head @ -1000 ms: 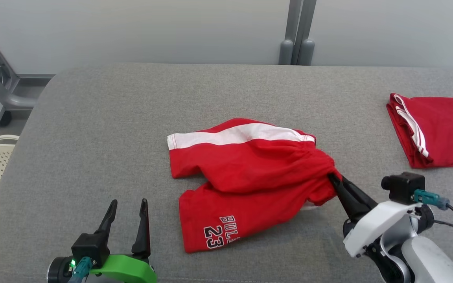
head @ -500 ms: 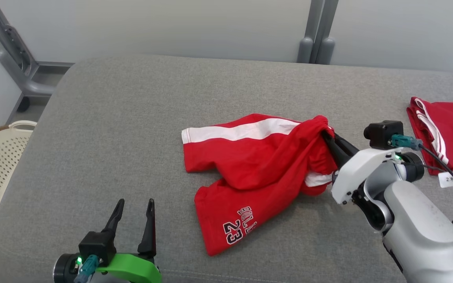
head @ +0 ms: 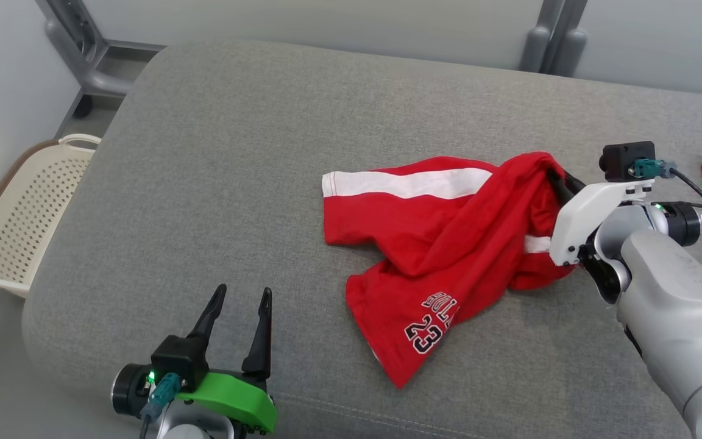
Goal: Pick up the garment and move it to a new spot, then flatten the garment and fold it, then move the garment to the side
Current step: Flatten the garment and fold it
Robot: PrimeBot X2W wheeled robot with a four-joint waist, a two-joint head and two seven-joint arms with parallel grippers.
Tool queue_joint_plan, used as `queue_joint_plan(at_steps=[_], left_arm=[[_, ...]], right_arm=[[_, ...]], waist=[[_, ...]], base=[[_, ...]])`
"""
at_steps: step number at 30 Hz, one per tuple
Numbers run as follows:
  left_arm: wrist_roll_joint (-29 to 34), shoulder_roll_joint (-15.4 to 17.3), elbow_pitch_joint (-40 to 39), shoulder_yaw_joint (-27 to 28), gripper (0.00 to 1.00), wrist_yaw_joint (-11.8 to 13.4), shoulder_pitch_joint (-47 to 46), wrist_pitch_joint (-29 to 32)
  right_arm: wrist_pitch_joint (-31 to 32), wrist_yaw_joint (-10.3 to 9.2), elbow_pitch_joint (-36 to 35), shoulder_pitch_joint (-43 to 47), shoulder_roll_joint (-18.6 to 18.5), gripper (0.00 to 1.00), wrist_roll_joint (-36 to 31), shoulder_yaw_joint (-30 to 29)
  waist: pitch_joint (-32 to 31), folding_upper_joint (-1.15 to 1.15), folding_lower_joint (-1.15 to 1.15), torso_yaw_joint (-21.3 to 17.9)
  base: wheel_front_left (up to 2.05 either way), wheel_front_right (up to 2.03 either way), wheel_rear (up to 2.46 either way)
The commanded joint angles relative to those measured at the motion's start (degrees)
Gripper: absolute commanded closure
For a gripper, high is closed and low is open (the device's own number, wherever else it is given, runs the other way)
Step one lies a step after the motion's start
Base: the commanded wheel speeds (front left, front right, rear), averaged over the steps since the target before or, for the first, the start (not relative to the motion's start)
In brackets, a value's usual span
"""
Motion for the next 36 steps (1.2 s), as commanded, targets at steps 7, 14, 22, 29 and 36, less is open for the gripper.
queue_joint_plan(at_steps=[7,14,22,29,36], left_arm=[[-1.3,0.1,0.1,-2.8,0.00,1.2,-2.0,0.0],[-1.3,0.1,0.2,-2.3,0.00,1.8,-1.0,0.0],[-0.4,0.1,-0.7,-0.7,0.00,1.6,0.4,0.0],[-0.1,0.1,-1.1,-0.2,0.00,1.7,1.5,0.0],[-0.1,0.1,-1.3,0.1,0.00,1.6,2.6,0.0]], right_arm=[[-3.6,-0.02,8.7,-3.6,-0.5,0.16,-0.9,2.3],[-9.1,-0.02,10.7,-4.0,0.5,0.00,-1.5,4.3],[-11.2,-0.02,2.1,-0.9,0.5,0.00,-1.1,4.3],[-11.2,-0.02,-14.1,9.2,-0.9,0.00,-2.4,-0.2],[-11.3,-0.02,-27.2,21.4,-0.4,0.00,-5.7,-8.0]], waist=[[1.9,0.00,0.00,3.2],[0.5,0.00,0.00,1.1],[-1.0,0.00,0.00,-3.7],[-1.9,0.00,0.00,-6.4],[-2.7,0.00,0.00,-7.8]], base=[[0.00,0.00,0.00],[0.00,0.00,0.00],[0.00,0.00,0.00],[0.00,0.00,0.00],[0.00,0.00,0.00]])
